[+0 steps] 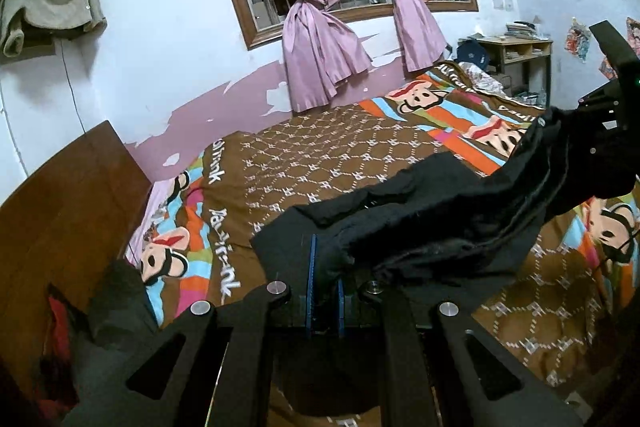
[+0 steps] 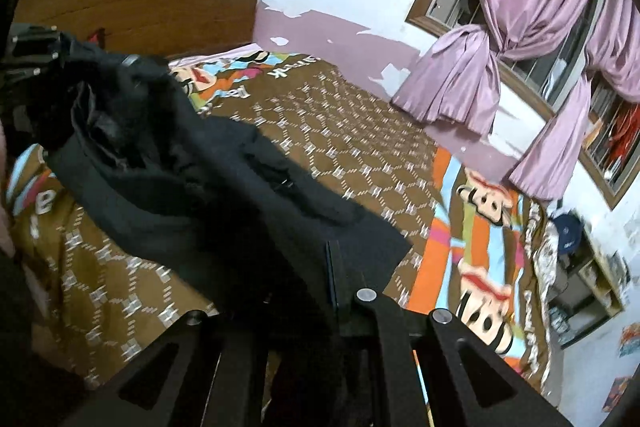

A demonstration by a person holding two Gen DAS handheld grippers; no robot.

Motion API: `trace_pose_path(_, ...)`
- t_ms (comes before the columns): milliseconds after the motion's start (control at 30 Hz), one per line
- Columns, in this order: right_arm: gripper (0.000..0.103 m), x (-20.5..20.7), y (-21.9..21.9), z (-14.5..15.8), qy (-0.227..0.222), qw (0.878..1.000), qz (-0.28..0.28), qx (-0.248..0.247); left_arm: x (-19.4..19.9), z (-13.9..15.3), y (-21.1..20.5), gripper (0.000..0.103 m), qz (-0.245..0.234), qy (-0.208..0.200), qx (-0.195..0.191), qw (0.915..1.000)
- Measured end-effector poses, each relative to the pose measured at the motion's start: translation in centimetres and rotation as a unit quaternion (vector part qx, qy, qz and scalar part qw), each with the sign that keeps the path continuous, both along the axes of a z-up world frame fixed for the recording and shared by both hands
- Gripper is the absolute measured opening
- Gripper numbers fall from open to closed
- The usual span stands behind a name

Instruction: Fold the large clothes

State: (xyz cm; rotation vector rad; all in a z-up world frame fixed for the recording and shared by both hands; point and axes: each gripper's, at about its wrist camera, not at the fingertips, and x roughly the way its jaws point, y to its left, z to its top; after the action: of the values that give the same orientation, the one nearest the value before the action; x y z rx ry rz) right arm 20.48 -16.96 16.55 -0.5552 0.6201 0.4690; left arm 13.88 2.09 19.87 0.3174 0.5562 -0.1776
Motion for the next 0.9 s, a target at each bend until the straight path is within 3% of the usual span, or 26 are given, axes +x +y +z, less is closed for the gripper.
trace_pose_path(267,0.008,9.8,1.9,-3.0,0.009,1.0,0.001,0.007,10.4,-0.8,0.8,0.007,0.033,0.021,0.01,0.9992)
trace_pose_path(433,0.009,16.3,3.0,-7.8,0.022,1.0,-0.004,0.006,17.2,-3.5,1.7,0.01,0.053,0.031,0.003,0.9981)
trace_pose_path(533,0.011,19.7,3.1,-11.2,0.047,0.999,-0.012,0.008,20.8,-5.3,3.8,0.021,0.036,0.018,-0.062,0.9973)
trace_pose_path(567,0.013,20.9,3.1,-12.6,0.052,0.998,-0.017,0.004,21.5,-5.5,4.7,0.034,0.033,0.002,-0.082,0.9961)
trace_pose_path(600,0.016,22.1,3.0,-13.8,0.057,0.998,-0.023,0.003,22.4,-5.9,5.9,0.053,0.039,-0.014,-0.105,0.9936)
trace_pose_path(667,0.031,23.8,2.5,-15.5,0.062,0.997,-0.035,0.015,24.0,-6.8,8.9,0.079,0.068,-0.035,-0.16,0.9841)
trace_pose_path(700,0.036,24.5,2.0,-16.0,0.066,0.996,-0.042,0.029,24.6,-7.3,10.4,0.082,0.08,-0.041,-0.192,0.9773)
trace_pose_path(767,0.06,25.3,0.8,-15.8,0.07,0.993,-0.049,0.078,25.5,-8.8,13.9,0.083,0.108,-0.04,-0.261,0.9584)
trace_pose_path(800,0.065,25.3,0.0,-15.3,0.066,0.991,-0.05,0.104,26.1,-9.7,15.5,0.083,0.125,-0.031,-0.286,0.9494)
trace_pose_path(900,0.078,25.2,-1.8,-13.5,0.05,0.987,-0.044,0.145,27.7,-11.7,18.9,0.082,0.155,0.002,-0.323,0.9337)
